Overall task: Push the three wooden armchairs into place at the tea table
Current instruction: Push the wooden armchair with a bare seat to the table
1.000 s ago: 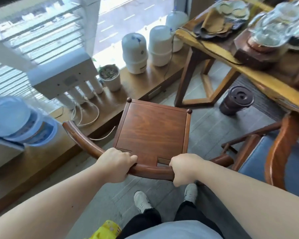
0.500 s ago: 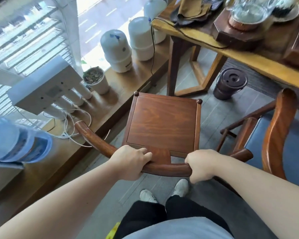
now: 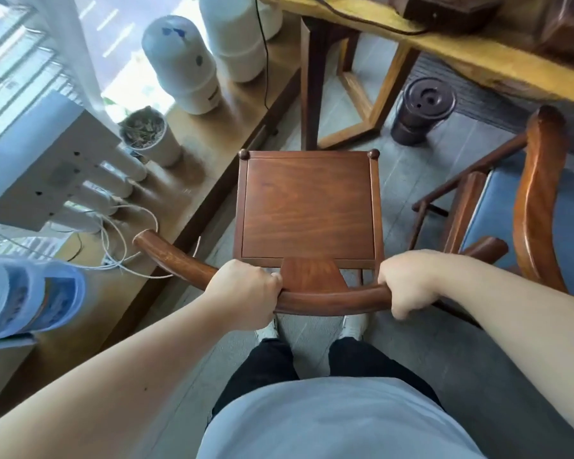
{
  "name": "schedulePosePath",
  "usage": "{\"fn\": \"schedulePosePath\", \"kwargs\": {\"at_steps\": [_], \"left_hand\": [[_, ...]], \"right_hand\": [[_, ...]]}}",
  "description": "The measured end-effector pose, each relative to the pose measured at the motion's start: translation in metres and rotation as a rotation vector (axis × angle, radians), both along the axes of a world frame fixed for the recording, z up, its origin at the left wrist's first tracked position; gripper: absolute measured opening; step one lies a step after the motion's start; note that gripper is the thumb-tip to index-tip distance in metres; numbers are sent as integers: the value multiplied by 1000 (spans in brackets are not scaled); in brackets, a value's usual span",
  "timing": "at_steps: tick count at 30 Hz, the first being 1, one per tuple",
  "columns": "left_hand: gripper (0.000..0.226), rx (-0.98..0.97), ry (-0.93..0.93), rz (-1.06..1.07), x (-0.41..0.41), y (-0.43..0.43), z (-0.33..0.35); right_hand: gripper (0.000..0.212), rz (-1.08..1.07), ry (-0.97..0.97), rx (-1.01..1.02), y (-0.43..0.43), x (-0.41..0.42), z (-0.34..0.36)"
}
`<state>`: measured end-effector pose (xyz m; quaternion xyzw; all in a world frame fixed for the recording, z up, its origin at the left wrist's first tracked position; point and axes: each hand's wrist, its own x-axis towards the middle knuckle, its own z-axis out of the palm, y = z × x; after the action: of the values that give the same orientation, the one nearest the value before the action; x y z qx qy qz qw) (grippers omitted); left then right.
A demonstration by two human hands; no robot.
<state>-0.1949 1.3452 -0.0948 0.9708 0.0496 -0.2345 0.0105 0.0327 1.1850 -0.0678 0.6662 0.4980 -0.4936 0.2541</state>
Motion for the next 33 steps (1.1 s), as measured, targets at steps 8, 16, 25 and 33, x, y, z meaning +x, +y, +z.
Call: {"fn": "schedulePosePath", "kwargs": {"at_steps": [8, 16, 25, 33], "left_hand": [[12, 60, -11, -97, 31, 58, 6], [12, 72, -38, -221, 92, 61, 6], [26, 41, -128, -315, 105, 87, 1], [15, 86, -77, -428, 120, 100, -2]], "right_hand": [[30, -211, -71, 103, 9, -8, -14], [71, -353, -126, 170, -13, 15, -7], [21, -423, -364, 373, -30, 4, -6], [20, -432, -425, 407, -28, 3, -11]]}}
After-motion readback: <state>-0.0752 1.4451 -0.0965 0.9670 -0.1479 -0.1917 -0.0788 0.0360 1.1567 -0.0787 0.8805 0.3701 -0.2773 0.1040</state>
